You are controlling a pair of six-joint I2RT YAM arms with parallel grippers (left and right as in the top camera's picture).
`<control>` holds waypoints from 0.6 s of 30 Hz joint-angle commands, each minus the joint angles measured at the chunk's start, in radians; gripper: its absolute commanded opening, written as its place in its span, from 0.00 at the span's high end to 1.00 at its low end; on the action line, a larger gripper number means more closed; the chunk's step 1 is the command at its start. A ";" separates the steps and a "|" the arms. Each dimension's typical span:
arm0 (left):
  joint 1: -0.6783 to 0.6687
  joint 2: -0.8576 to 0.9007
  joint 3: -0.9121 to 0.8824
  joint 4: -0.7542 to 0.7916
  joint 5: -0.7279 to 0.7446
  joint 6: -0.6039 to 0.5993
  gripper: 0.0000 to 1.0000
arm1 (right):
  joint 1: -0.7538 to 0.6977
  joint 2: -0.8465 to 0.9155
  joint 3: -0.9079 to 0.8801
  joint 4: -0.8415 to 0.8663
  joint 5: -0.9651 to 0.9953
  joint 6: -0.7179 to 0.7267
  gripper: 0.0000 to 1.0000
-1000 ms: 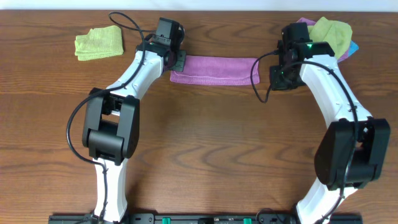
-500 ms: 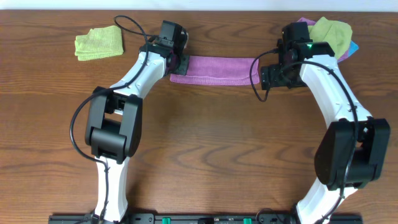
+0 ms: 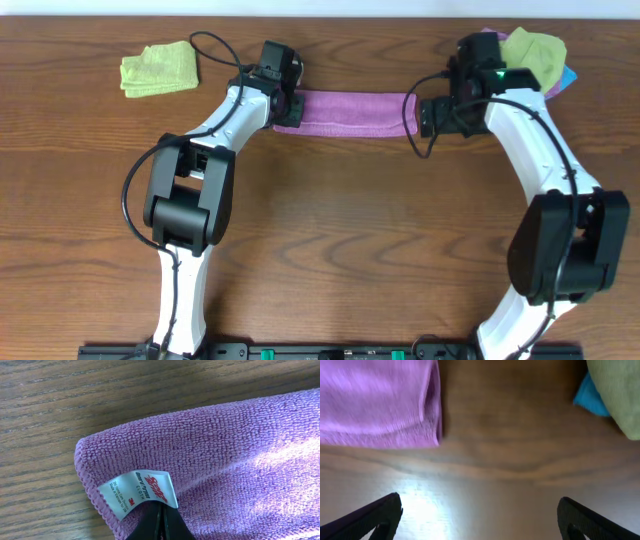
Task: Fold the cloth
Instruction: 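Lower both grippers onto the ends of the folded strip and grasp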
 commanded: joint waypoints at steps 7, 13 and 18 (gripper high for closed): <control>0.002 0.044 -0.002 -0.012 0.003 -0.004 0.94 | -0.162 0.184 -0.015 0.150 -0.602 0.052 0.01; 0.002 0.044 -0.002 -0.012 0.003 -0.004 0.94 | -0.165 0.279 -0.015 0.255 -0.792 0.091 0.01; 0.002 0.044 -0.002 -0.012 0.003 -0.004 0.94 | -0.164 0.348 -0.015 0.368 -0.893 0.182 0.01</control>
